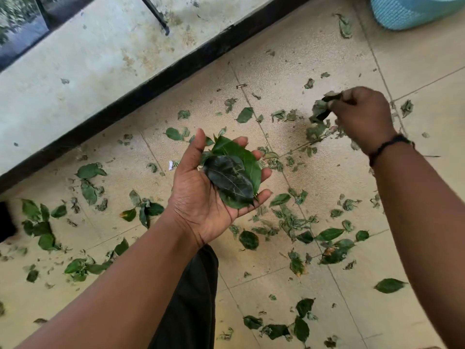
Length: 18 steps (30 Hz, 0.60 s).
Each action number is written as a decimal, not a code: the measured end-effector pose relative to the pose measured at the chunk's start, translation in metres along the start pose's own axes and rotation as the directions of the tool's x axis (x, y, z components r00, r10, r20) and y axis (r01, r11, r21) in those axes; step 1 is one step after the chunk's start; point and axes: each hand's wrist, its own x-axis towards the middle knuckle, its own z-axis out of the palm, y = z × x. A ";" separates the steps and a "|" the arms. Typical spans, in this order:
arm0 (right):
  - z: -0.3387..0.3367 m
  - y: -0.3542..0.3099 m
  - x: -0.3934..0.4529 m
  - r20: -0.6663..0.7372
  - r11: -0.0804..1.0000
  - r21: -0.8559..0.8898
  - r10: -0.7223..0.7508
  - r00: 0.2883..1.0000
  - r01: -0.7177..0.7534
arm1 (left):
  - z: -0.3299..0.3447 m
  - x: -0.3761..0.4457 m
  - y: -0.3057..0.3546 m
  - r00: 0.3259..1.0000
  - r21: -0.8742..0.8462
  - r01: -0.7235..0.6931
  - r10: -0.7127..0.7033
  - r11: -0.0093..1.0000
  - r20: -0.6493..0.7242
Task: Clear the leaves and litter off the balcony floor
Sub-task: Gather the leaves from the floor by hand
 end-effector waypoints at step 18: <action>0.041 -0.109 -0.170 0.257 0.923 0.352 -0.255 0.932 0.156 | -0.044 -0.027 -0.013 0.999 -0.246 -0.024 0.032 0.969 0.029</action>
